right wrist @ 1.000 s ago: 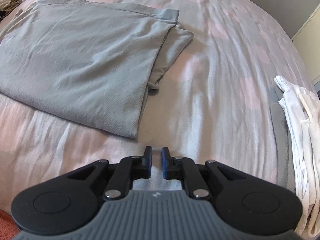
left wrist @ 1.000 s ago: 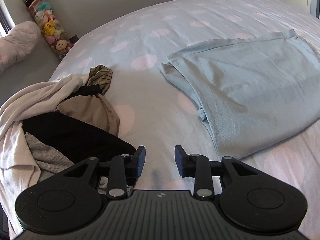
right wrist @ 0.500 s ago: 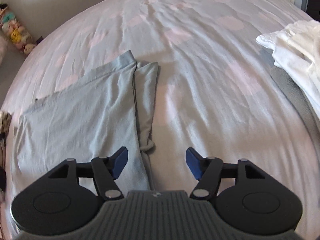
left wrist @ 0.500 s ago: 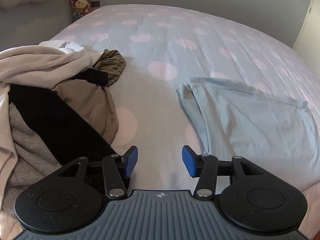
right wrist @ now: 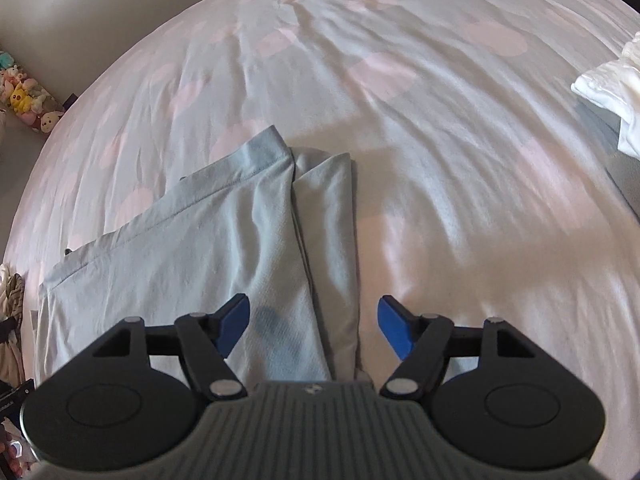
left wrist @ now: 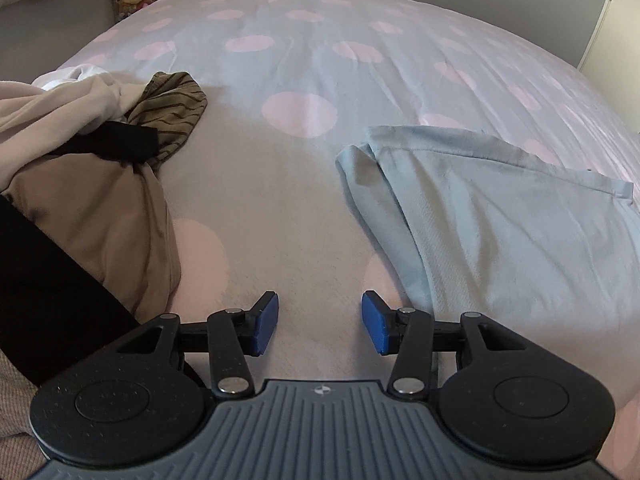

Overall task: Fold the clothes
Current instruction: 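Grasp the folded shirt corner with the right gripper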

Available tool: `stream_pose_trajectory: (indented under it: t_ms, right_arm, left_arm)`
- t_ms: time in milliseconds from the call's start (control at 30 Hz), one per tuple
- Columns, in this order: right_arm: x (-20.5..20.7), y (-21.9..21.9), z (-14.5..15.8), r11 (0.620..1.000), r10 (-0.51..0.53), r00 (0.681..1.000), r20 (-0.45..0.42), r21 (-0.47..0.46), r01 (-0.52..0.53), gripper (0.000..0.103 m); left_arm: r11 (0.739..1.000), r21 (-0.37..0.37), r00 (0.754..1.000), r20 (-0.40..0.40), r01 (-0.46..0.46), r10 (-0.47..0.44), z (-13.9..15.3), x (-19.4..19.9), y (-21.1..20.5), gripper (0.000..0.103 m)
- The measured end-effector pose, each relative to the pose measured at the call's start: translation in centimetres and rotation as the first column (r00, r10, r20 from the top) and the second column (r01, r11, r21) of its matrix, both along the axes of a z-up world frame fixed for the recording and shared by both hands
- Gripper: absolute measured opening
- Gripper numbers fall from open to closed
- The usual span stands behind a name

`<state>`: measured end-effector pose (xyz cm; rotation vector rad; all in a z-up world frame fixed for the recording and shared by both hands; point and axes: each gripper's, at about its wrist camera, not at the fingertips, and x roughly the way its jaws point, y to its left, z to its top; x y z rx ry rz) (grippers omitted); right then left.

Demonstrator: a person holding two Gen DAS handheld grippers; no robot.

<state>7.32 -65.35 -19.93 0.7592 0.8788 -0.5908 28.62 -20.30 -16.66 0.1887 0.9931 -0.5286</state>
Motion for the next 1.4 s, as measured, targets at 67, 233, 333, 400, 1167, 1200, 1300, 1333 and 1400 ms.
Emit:
stream_pose_trajectory:
  t_ms: [67, 233, 333, 400, 1167, 1200, 1300, 1333, 1400]
  right_arm:
    - [0.5, -0.7, -0.3, 1.0, -0.003, 1.0, -0.01, 0.003, 0.003, 0.073]
    - [1.1, -2.3, -0.5, 1.0, -0.004, 1.0, 0.003, 0.009, 0.004, 0.076]
    - [1.3, -3.3, -0.6, 1.0, -0.011, 1.0, 0.012, 0.009, 0.01, 0.078]
    - [1.4, -4.0, -0.6, 1.0, -0.018, 1.0, 0.017, 0.007, 0.018, 0.078]
    - [4.4, -1.9, 1.8, 0.997, 0.079, 0.991, 0.104, -0.006, -0.079, 0.009]
    - [4.7, -1.4, 2.6, 0.996, 0.088, 0.99, 0.11, -0.011, -0.088, 0.009]
    - [5.4, 0.2, 4.7, 0.994, 0.111, 0.984, 0.142, -0.016, -0.11, 0.009]
    - [5.8, 1.0, 5.4, 0.993, 0.122, 0.981, 0.151, -0.019, -0.12, 0.009]
    - [6.7, 2.6, 6.8, 0.989, 0.146, 0.975, 0.166, -0.025, -0.144, 0.009]
  left_arm:
    - [1.0, 0.005, 1.0, -0.008, 0.008, -0.008, 0.0, 0.2, 0.0, 0.044]
    - [1.0, 0.004, 0.999, -0.031, 0.022, -0.022, -0.2, 0.7, 0.0, 0.047]
    - [1.0, -0.008, 0.999, -0.042, 0.017, -0.017, -0.3, 0.9, 0.0, 0.049]
    - [1.0, -0.006, 0.999, -0.041, 0.022, -0.022, -0.4, 0.9, -0.1, 0.051]
    - [0.998, -0.063, 0.998, -0.066, 0.009, -0.013, -0.5, 1.3, 0.4, 0.06]
    - [0.997, -0.074, 0.997, -0.071, 0.003, -0.009, -0.4, 1.4, 0.6, 0.06]
    - [0.993, -0.116, 0.996, -0.087, -0.018, 0.008, -0.2, 1.5, 1.3, 0.06]
    - [0.992, -0.127, 0.996, -0.09, -0.022, 0.011, -0.1, 1.5, 1.5, 0.06]
    - [0.99, -0.141, 0.996, -0.093, -0.029, 0.016, 0.1, 1.5, 1.9, 0.059]
